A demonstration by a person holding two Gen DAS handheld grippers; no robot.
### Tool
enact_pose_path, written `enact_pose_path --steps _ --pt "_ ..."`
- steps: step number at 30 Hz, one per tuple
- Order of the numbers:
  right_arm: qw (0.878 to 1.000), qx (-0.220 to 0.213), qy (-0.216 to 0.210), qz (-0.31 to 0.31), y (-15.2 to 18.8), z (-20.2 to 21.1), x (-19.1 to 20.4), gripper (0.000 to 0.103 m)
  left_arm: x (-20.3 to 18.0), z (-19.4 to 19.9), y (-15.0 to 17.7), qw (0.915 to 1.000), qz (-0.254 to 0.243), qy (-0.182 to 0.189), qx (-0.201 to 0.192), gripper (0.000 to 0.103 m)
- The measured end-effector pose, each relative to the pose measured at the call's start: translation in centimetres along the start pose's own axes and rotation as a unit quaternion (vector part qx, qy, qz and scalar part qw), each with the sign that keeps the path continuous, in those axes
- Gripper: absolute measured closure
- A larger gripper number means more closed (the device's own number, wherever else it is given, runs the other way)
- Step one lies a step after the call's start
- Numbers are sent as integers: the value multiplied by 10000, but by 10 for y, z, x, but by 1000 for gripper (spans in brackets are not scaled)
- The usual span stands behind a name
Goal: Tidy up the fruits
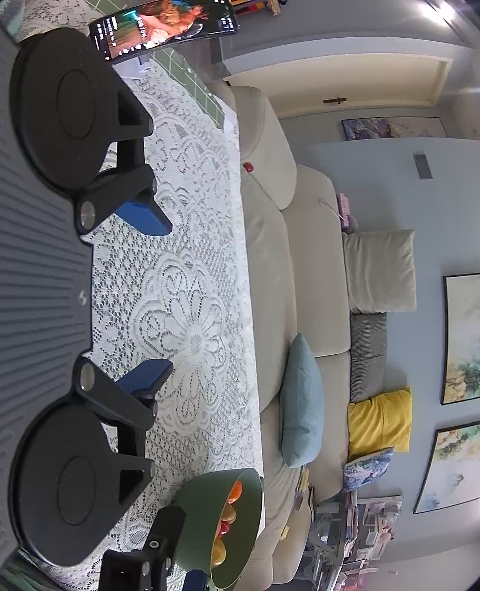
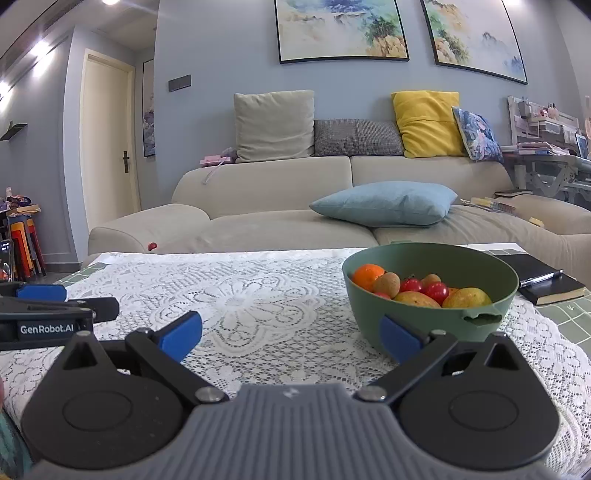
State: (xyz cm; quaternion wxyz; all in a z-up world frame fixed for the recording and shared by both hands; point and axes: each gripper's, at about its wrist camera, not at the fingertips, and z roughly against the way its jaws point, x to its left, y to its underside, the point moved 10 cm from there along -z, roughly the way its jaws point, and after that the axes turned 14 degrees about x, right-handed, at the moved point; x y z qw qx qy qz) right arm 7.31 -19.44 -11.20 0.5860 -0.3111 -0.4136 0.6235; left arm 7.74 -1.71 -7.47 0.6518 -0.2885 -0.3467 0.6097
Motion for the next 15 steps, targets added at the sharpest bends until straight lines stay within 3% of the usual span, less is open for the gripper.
enact_pose_path --steps 15 --pt "10000 51 22 58 1 -3 0 4 2 -4 1 9999 13 6 121 14"
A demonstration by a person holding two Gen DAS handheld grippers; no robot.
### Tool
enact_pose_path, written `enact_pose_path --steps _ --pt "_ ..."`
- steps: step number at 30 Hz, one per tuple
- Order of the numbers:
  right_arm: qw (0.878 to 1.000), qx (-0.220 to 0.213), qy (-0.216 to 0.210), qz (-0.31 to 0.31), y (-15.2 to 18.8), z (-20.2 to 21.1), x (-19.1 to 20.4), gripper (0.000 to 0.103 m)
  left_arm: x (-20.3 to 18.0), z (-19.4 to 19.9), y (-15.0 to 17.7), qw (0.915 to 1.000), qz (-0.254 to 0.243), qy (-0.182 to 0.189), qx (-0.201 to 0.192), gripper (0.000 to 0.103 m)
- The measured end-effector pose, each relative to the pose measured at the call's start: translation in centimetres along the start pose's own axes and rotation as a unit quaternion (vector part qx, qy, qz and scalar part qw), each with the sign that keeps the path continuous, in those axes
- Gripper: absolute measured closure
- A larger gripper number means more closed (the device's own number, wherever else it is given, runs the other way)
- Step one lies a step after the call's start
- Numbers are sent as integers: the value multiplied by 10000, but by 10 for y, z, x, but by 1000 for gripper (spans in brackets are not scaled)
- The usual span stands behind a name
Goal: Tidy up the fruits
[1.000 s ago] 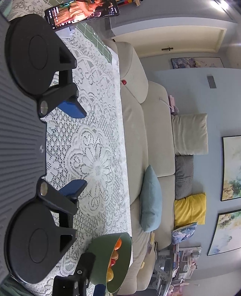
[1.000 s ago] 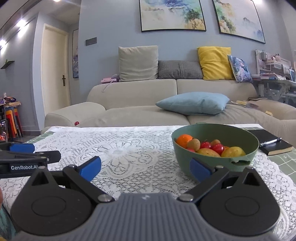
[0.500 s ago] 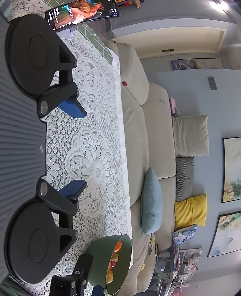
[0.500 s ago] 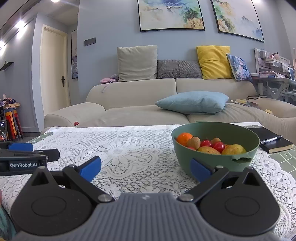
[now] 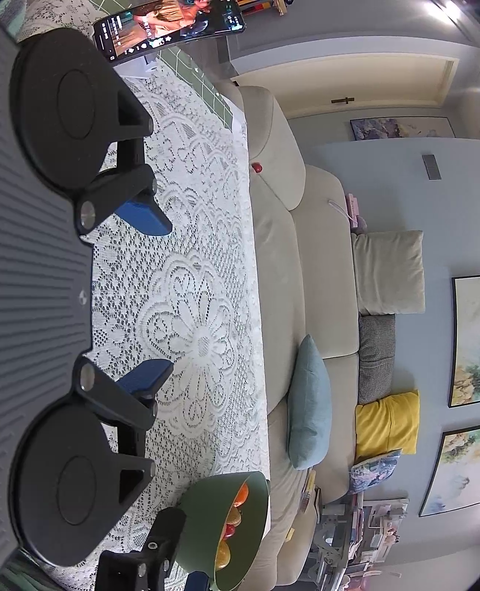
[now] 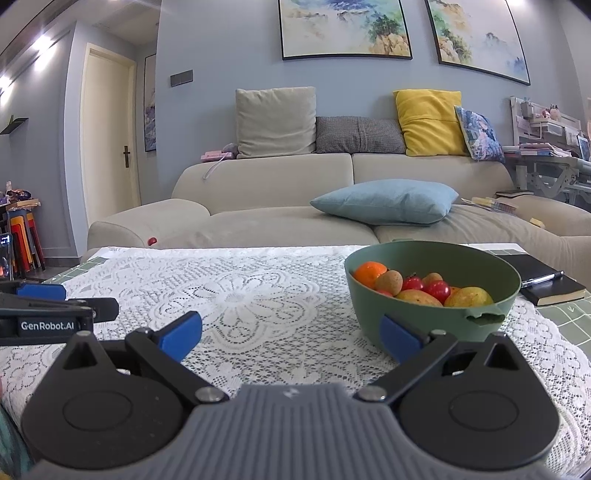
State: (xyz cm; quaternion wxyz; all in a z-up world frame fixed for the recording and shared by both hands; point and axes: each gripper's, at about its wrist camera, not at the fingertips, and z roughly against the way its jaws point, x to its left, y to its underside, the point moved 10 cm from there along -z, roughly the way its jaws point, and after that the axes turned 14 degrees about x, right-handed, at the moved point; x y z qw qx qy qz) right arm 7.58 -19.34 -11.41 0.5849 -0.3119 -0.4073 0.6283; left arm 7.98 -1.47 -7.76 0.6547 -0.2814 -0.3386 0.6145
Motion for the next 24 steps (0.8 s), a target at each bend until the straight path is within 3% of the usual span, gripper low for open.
enact_pose_path --steps 24 --pt "10000 34 -17 33 1 -2 0 4 2 -2 2 10000 49 4 49 14"
